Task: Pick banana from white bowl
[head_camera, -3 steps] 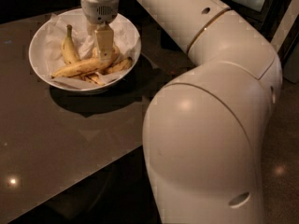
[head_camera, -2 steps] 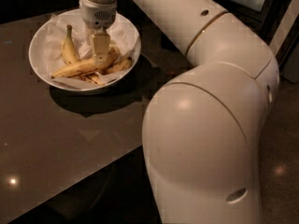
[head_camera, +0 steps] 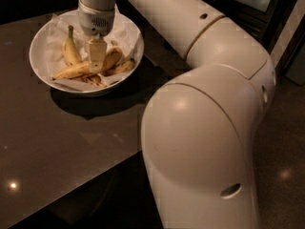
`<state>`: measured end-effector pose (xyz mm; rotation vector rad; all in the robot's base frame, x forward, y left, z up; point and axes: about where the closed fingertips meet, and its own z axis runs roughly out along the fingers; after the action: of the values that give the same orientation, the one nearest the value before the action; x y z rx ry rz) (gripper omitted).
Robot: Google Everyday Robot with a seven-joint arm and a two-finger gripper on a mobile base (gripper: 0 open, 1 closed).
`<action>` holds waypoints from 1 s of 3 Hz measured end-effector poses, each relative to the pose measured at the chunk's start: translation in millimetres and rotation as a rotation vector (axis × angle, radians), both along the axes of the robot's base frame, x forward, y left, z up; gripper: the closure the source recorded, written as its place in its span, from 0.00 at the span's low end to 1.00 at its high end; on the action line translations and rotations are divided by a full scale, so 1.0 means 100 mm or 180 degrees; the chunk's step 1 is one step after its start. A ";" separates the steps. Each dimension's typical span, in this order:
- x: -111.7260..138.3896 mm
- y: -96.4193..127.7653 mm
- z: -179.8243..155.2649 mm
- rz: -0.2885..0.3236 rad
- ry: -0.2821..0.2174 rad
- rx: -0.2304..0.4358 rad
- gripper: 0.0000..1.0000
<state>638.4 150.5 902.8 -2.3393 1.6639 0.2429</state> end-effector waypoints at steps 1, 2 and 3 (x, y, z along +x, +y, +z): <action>-0.05 0.07 -0.08 -0.0031 0.0128 0.0064 0.39; -0.09 0.12 -0.16 -0.0051 0.0235 0.0113 0.36; -0.10 0.14 -0.19 -0.0053 0.0249 0.0112 0.54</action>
Offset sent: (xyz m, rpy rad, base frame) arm -0.0247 0.0038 -0.0209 0.0152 0.1463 -0.0140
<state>628.5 164.5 883.6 -2.3171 1.6997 0.3616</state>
